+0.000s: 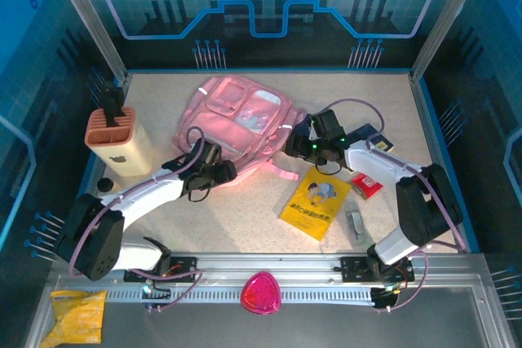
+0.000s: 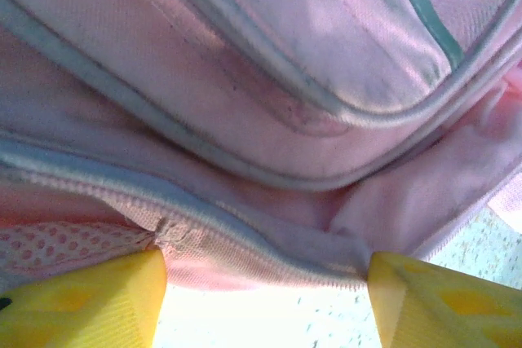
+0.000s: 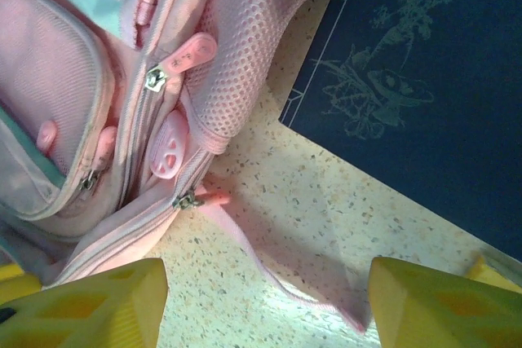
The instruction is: Pack the student bag
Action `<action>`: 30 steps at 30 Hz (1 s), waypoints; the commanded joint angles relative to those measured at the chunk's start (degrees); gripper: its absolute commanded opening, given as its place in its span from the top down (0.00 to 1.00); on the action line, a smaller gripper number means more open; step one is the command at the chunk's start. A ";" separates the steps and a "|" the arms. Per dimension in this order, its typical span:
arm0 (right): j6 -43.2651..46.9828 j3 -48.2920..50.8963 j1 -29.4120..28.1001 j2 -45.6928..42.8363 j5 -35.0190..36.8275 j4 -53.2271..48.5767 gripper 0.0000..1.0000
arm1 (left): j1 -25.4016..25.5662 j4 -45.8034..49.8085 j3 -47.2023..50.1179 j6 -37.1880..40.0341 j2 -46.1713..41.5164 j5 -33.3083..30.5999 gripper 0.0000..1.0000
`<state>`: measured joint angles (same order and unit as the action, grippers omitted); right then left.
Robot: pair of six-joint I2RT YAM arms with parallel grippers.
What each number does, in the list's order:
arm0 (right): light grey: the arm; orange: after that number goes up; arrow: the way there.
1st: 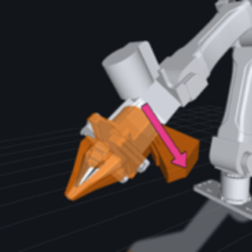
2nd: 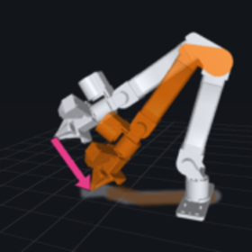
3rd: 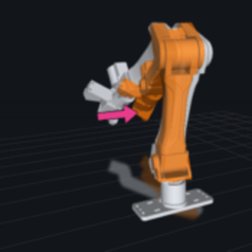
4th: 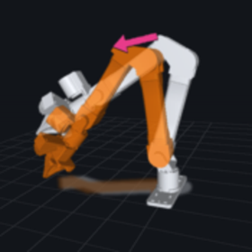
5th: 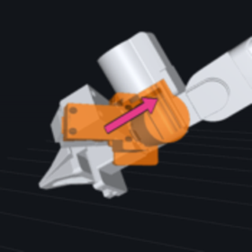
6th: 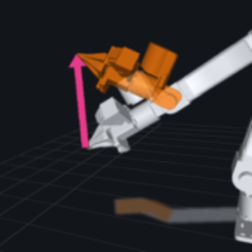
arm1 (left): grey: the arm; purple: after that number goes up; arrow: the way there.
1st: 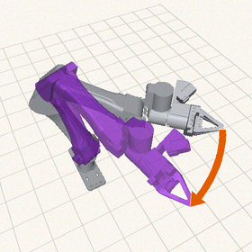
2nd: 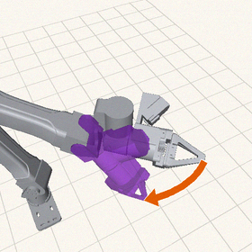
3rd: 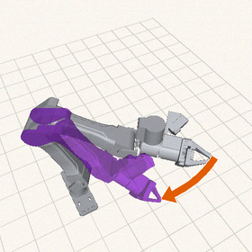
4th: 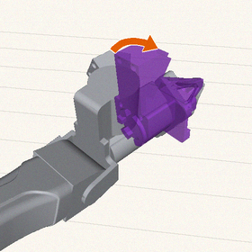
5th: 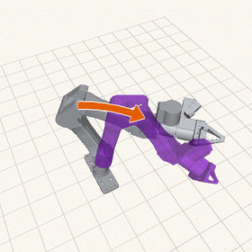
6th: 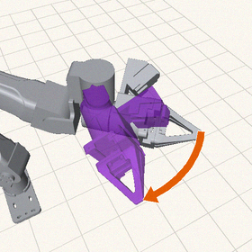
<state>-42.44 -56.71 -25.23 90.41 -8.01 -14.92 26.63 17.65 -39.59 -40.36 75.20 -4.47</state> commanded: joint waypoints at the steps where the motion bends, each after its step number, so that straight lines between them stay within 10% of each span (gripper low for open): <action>1: -3.37 -3.94 -0.05 3.28 -1.34 1.60 0.33 | 0.06 4.64 -0.66 2.12 -4.53 2.78 0.32; 17: -8.00 -15.12 1.50 20.28 -4.12 5.89 0.36 | 15.99 -6.48 -4.61 -7.16 2.29 5.02 0.33; 30: -7.70 -19.23 1.29 25.21 -5.52 8.74 0.83 | 14.03 -9.31 -3.07 -6.58 8.69 2.63 0.37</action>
<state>-50.28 -74.13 -24.32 114.78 -12.71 -7.77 41.89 9.91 -42.96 -46.61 83.20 -0.82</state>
